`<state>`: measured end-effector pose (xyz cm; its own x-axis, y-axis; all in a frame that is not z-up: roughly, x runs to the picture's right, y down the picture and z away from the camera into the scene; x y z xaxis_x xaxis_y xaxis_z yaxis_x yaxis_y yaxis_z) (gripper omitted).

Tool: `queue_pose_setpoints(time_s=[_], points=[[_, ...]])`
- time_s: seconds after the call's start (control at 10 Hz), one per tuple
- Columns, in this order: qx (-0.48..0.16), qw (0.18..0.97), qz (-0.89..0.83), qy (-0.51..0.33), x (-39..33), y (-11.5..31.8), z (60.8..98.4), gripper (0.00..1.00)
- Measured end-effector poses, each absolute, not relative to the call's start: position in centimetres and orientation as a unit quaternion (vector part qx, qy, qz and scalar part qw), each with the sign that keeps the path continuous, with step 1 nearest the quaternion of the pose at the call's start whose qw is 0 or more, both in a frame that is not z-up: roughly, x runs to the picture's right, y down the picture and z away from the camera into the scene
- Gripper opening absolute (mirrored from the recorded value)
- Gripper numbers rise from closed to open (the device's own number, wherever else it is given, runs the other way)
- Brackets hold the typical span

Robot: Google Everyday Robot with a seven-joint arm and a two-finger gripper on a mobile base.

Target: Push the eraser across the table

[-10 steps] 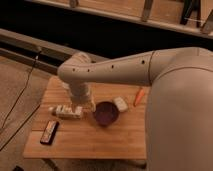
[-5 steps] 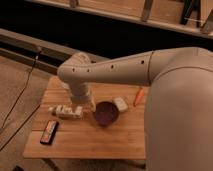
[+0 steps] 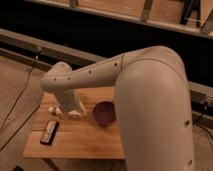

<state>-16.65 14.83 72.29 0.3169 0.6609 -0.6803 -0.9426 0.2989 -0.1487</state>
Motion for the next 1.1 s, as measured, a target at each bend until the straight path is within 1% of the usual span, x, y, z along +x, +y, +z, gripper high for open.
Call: queue_pose_setpoints(time_s=[0.5, 1.1], points=[[-0.280, 0.794, 0.475, 0.256, -21.6, 16.6, 75.2, 0.65], [-0.315, 0.821, 0.421, 0.223, -26.7, 18.2, 78.4, 0.65]])
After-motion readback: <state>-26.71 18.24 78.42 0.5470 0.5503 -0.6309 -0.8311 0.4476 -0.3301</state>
